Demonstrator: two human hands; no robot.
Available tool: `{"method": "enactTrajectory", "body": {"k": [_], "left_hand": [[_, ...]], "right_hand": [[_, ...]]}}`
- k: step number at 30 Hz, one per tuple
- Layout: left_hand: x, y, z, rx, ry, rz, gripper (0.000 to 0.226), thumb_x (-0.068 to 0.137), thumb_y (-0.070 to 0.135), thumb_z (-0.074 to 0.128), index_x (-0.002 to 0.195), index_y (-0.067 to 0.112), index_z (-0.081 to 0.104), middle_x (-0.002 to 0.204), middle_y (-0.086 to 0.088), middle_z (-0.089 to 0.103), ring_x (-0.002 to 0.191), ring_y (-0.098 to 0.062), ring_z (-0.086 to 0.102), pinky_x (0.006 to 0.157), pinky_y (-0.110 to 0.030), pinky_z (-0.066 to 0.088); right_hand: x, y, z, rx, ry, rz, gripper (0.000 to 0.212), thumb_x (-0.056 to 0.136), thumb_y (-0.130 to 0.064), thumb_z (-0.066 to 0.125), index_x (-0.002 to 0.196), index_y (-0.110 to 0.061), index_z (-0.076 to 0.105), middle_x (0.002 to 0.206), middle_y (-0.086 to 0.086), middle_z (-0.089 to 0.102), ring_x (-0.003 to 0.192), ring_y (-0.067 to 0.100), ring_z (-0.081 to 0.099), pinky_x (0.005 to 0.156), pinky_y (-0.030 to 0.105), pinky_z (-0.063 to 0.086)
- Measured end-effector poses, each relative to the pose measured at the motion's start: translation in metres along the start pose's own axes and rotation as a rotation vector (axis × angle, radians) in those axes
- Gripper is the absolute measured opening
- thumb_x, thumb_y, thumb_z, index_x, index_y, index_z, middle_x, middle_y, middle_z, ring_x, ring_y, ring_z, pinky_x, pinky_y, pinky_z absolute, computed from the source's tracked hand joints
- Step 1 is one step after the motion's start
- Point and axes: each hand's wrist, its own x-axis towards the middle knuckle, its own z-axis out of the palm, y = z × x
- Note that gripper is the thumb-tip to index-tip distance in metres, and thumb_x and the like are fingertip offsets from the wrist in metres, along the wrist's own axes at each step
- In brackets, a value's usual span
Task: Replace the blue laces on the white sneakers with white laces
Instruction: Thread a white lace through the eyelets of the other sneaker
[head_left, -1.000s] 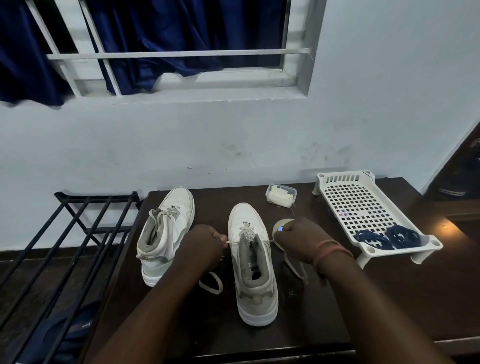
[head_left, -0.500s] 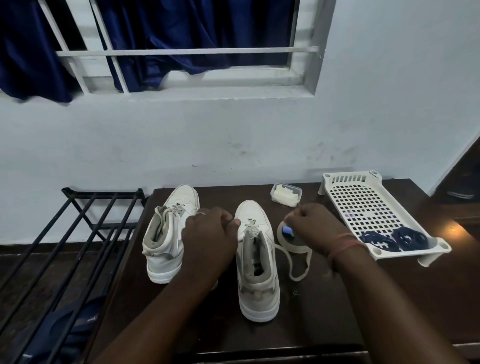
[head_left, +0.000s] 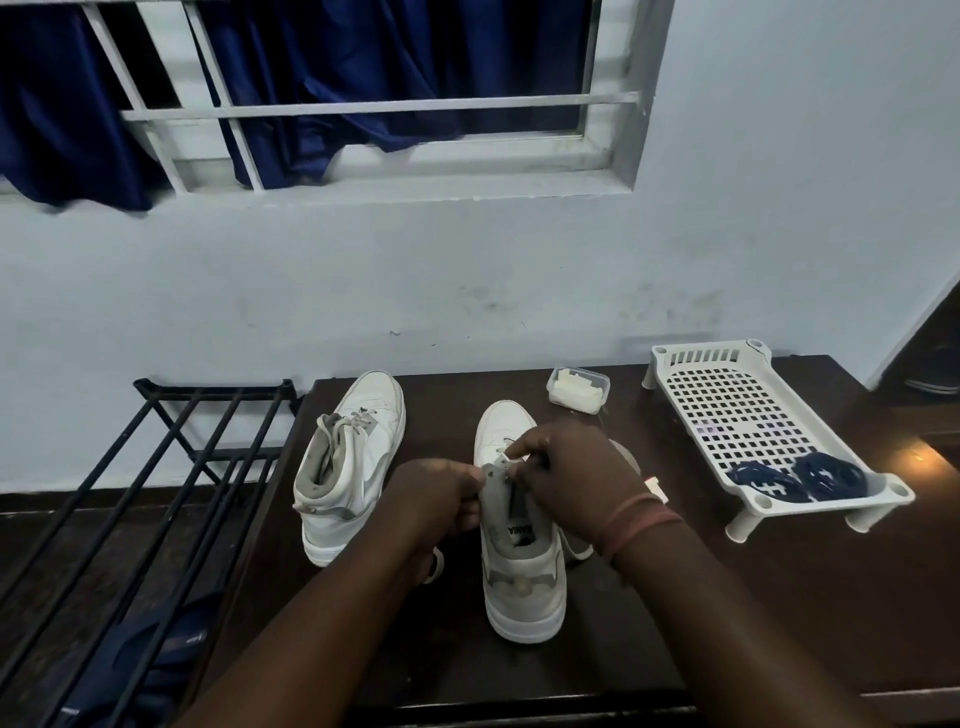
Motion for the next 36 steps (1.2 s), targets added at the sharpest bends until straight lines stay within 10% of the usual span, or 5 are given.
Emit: {"method": "enactTrajectory", "body": {"k": [28,32,36], "left_hand": [[0.013,-0.007,0.001,-0.063,-0.128,-0.033,0.022,0.100,0.003,0.051,0.113,-0.004,0.067,0.094,-0.018,0.068,0.076,-0.021,0.060,0.065,-0.027,0.053],[0.016,-0.007,0.000,-0.061,-0.121,-0.014,0.018,0.099,0.004,0.056,0.108,-0.002,0.070,0.089,-0.017,0.069,0.065,-0.015,0.060,0.058,-0.022,0.054],[0.015,-0.007,0.001,0.030,-0.044,0.064,0.015,0.096,0.002,0.056,0.096,0.000,0.071,0.078,-0.014,0.070,0.057,-0.014,0.061,0.055,-0.024,0.054]], "right_hand": [[0.001,-0.004,0.026,-0.118,0.187,0.005,0.022,0.083,-0.030,0.054,0.073,-0.020,0.070,0.070,-0.002,0.061,0.069,0.012,0.056,0.054,0.024,0.033],[0.001,-0.005,0.030,-0.177,0.202,0.008,0.036,0.084,-0.032,0.052,0.052,-0.018,0.045,0.059,-0.002,0.045,0.062,0.013,0.046,0.047,0.023,0.026],[0.004,-0.004,0.027,-0.127,0.161,0.012,0.016,0.084,-0.034,0.056,0.073,-0.026,0.063,0.083,-0.006,0.061,0.083,0.013,0.059,0.064,0.027,0.046]]}}
